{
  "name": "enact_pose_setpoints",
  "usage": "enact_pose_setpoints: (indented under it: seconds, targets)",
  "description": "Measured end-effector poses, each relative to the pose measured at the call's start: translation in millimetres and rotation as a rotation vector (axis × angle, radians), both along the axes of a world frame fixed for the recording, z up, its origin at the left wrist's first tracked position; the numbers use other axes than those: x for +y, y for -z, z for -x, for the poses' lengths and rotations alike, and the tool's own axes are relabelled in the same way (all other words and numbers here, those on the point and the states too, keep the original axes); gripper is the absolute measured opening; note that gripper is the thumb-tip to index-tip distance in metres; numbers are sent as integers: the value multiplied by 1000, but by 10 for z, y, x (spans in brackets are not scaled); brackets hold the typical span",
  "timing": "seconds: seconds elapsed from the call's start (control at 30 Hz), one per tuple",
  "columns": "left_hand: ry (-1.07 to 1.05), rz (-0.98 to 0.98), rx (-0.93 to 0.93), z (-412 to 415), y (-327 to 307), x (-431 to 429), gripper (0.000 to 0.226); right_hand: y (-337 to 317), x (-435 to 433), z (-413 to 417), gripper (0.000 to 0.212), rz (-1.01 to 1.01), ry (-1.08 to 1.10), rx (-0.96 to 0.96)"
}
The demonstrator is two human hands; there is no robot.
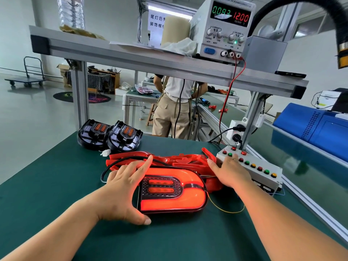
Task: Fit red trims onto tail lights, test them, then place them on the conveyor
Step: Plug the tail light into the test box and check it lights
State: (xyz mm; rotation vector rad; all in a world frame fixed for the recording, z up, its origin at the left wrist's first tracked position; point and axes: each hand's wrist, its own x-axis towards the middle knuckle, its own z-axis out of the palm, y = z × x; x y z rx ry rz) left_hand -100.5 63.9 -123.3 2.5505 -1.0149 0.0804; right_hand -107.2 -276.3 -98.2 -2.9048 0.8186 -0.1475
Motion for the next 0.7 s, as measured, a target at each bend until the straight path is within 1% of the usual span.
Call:
enact_pose_setpoints:
  seconds: [0.33,0.47,0.57,0.63,0.7]
  targets:
    - [-8,8,-3,9,9,2,142,-7,17,1,98,1,16,0]
    - [-11,13,1,22,6,6,141,-33,14,20,95,-22,3,-12]
    - [-9,4,11,29,1,15,141,-52,0,89,90,-43,18,-72]
    - [-11,0,10,32,0,13,141,-57,-26,175,86,39,58,-124]
    - [-13,-6,15,37,-6,9,140,-63,-77,280,85,134,118,-121]
